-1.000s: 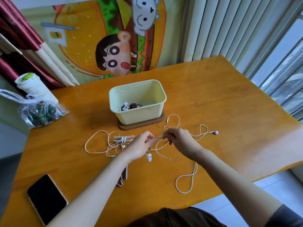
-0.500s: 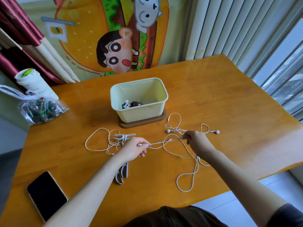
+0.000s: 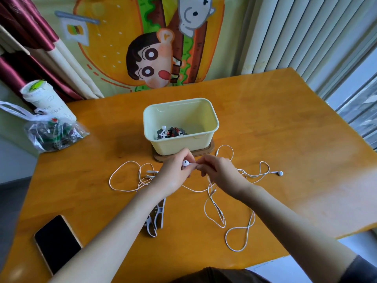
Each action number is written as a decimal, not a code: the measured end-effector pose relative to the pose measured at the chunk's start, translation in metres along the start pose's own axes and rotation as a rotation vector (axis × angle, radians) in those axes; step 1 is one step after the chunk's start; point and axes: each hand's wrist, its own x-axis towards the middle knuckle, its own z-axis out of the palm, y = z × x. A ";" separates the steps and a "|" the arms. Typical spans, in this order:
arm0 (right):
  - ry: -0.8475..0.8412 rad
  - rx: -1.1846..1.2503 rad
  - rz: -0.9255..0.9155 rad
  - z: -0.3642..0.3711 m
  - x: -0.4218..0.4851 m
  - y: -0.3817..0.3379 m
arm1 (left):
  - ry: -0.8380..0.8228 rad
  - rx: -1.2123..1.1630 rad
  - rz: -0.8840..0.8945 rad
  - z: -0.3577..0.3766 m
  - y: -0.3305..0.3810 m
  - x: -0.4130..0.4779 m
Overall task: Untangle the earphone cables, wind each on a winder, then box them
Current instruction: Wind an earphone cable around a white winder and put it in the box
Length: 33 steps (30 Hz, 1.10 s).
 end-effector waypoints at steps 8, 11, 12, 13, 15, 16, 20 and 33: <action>0.010 -0.193 0.139 -0.002 0.036 0.032 | 0.095 -0.003 -0.062 0.004 -0.046 0.019; 0.009 -0.184 0.232 0.002 0.042 0.047 | 0.097 0.127 -0.186 0.005 -0.085 0.020; 0.000 -0.174 0.254 0.004 0.043 0.051 | 0.082 0.178 -0.231 0.006 -0.099 0.020; -0.009 -0.162 0.270 0.008 0.044 0.054 | 0.068 0.226 -0.267 0.007 -0.111 0.020; -0.026 -0.139 0.289 0.015 0.044 0.057 | 0.028 0.293 -0.326 0.009 -0.128 0.020; -0.037 -0.130 0.293 0.018 0.043 0.058 | 0.001 0.312 -0.357 0.010 -0.133 0.021; -0.068 -0.111 0.299 0.029 0.041 0.058 | -0.071 0.408 -0.420 0.014 -0.141 0.023; -0.123 -0.155 0.342 0.037 0.020 0.067 | 0.185 0.386 -0.377 0.000 -0.129 0.019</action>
